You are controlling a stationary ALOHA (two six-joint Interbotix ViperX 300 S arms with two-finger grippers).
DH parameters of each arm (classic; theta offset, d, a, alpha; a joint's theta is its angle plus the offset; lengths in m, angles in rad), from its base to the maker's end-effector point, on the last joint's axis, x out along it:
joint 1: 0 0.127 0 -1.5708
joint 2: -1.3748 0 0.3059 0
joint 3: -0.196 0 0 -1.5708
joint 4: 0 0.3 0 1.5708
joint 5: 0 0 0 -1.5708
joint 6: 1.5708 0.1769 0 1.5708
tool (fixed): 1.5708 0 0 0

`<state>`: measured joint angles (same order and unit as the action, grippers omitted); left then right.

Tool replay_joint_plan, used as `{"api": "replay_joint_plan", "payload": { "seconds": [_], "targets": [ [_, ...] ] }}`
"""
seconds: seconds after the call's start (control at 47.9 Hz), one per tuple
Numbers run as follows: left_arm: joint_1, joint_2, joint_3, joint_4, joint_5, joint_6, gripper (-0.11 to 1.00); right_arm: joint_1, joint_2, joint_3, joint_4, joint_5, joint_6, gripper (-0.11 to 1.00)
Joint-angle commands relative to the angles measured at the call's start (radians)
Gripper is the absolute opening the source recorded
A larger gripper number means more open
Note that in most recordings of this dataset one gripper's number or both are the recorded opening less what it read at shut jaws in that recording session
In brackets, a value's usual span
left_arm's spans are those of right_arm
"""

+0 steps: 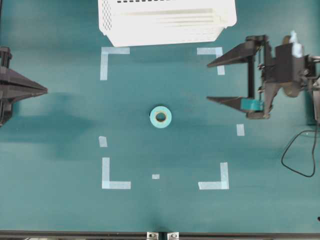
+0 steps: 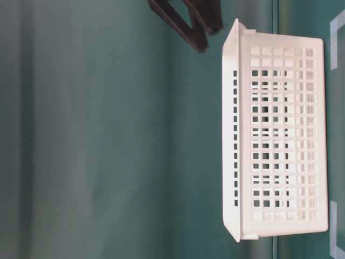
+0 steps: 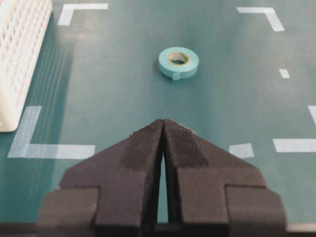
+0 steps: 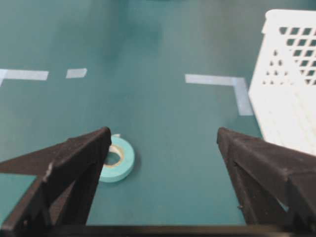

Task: Put the tape in the middle into the white basket.
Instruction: 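Lower the open right gripper over the light-teal tape roll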

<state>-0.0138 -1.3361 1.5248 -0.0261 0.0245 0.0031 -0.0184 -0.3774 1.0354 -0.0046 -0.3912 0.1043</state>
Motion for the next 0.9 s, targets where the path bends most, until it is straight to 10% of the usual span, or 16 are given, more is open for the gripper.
{"api": "replay_joint_plan", "payload": {
  "seconds": [0.0, 0.876],
  "targets": [
    [-0.002, -0.002, -0.009, -0.002, -0.005, -0.002, -0.11, 0.009, 0.028, -0.035, 0.0, -0.023, 0.005, 1.0],
    [0.021, -0.012, 0.018, -0.002, -0.012, -0.005, -0.11, 0.048, 0.322, -0.158, 0.0, -0.098, 0.069, 1.0]
  ]
}}
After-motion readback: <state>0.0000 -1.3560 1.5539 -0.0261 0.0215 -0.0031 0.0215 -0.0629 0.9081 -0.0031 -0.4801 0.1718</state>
